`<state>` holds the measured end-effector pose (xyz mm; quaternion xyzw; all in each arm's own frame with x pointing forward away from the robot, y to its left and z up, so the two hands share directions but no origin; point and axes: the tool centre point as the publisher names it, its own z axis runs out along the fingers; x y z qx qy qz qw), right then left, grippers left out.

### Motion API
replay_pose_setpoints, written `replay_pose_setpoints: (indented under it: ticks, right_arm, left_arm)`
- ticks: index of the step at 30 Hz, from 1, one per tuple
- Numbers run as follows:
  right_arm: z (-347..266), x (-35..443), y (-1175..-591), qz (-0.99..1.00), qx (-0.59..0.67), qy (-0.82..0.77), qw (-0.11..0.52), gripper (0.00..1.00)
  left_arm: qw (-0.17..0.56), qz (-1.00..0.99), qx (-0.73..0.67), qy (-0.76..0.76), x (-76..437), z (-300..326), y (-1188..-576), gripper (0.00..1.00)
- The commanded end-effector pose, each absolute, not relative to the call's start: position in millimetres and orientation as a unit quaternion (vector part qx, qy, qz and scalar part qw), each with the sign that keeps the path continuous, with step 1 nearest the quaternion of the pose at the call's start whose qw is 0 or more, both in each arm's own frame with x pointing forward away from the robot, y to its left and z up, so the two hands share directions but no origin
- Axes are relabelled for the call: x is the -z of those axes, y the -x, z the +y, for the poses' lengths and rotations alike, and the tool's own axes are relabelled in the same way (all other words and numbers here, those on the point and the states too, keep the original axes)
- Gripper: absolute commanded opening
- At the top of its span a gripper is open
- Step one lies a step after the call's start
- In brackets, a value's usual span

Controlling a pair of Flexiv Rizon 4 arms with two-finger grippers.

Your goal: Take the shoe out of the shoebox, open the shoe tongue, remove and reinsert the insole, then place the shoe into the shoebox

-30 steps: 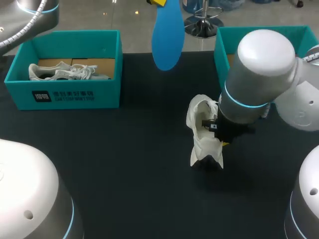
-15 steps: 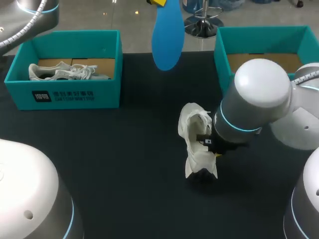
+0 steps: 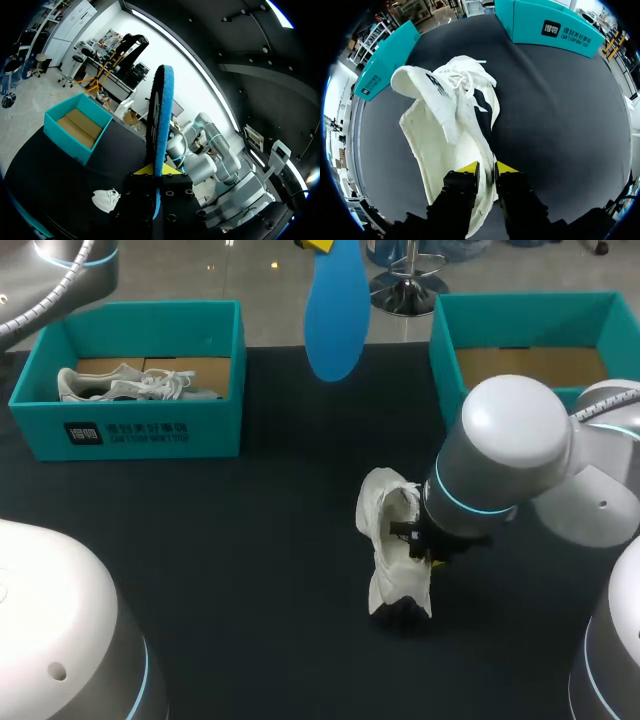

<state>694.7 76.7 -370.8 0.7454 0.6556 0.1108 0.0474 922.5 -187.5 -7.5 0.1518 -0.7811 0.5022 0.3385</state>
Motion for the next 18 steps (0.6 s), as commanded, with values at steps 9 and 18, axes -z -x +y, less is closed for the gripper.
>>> replay_pose_setpoints:
  ticks: [9,18]
  right_arm:
    - [78.8,288.9,-699.3,0.647,-0.083,-0.757,-0.038,1.0]
    - [75.3,259.0,-705.1,0.644,-0.097,-0.734,-0.191,1.0]
  left_arm:
    - [0.339,-0.781,-0.502,-0.151,7.7,-187.3,-923.0,0.0]
    - [0.339,-0.781,-0.502,-0.151,7.7,-187.3,-923.0,0.0]
